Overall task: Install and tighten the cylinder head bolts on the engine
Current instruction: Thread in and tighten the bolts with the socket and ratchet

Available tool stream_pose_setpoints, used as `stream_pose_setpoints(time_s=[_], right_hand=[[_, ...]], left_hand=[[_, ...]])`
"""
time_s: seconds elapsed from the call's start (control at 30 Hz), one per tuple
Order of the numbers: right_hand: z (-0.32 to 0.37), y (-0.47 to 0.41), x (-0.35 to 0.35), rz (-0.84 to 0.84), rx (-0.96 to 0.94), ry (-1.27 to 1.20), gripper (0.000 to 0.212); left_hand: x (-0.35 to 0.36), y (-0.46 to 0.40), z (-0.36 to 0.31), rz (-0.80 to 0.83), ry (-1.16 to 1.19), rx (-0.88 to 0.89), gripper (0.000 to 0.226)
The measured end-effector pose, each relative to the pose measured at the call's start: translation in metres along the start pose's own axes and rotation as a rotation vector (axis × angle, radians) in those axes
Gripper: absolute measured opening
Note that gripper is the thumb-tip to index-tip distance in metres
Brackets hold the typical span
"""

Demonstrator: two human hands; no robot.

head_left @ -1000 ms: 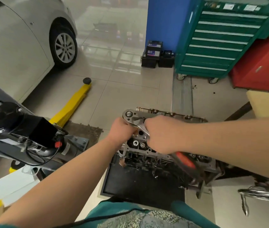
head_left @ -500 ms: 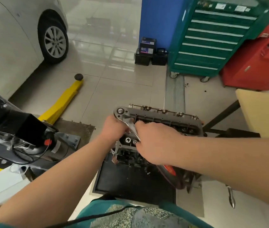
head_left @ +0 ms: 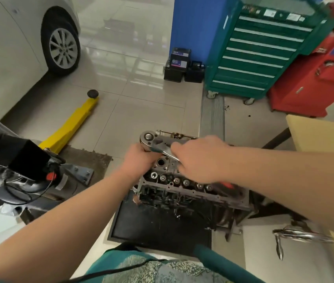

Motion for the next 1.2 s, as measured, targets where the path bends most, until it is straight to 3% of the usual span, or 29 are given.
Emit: stream_pose_setpoints(time_s=[0.13,0.2,0.23,0.33,0.4,0.47,0.53,0.6,0.7,0.8,0.9,1.0,1.07,1.13,1.2], right_hand=[[-0.024,-0.046,-0.041,-0.127,0.078,0.097,0.014],[-0.013,-0.040,-0.041,-0.175,0.100,0.145,0.010],[-0.007,-0.028,-0.031,-0.146,0.112,0.150,0.014],[0.016,0.019,0.011,0.122,0.070,-0.191,0.014],[0.016,0.022,0.011,0.215,-0.006,-0.199,0.014],[-0.004,-0.001,-0.008,0.174,0.017,-0.069,0.007],[-0.017,-0.026,-0.034,0.023,0.035,0.105,0.018],[-0.012,-0.034,-0.053,-0.132,0.060,0.171,0.021],[0.013,-0.010,-0.025,-0.075,0.123,0.073,0.011],[0.022,0.018,0.007,0.126,0.098,-0.156,0.008],[-0.006,-0.013,-0.018,0.102,0.059,0.057,0.008],[-0.011,-0.040,-0.055,-0.102,0.039,0.209,0.014],[0.006,-0.031,-0.049,-0.079,0.040,0.240,0.003],[0.028,-0.008,-0.020,0.023,0.025,0.096,0.011],[0.036,0.013,0.002,0.138,0.030,-0.149,0.018]], left_hand=[[0.001,0.002,-0.006,0.001,-0.124,0.040,0.004],[-0.009,0.000,-0.012,-0.015,-0.086,0.088,0.027],[-0.011,-0.001,-0.013,-0.001,-0.073,0.093,0.032],[-0.009,-0.001,-0.008,0.015,-0.056,0.022,0.022],[-0.005,0.003,-0.005,-0.026,-0.035,-0.005,0.018],[0.001,0.007,-0.009,-0.001,-0.069,0.035,0.011],[0.005,0.009,-0.008,0.048,-0.139,0.061,0.007],[-0.005,0.005,-0.002,-0.020,-0.178,0.022,0.007],[-0.014,-0.006,-0.006,-0.043,-0.222,0.040,0.019],[-0.009,-0.010,0.001,-0.043,-0.277,-0.009,0.022],[-0.001,0.000,0.004,-0.056,-0.183,-0.026,0.018],[-0.001,0.000,-0.010,-0.001,-0.263,0.044,0.023],[-0.008,-0.006,-0.020,0.004,-0.328,0.079,0.021],[-0.009,-0.007,-0.025,-0.006,-0.427,0.117,0.025],[-0.013,-0.008,-0.016,-0.062,-0.389,0.040,0.031]])
Point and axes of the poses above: each hand's wrist, its own y-axis away from the middle knuckle, its own x-axis out of the palm, z = x × y, the point moved 8 cm from there along -y, towards the middle knuckle
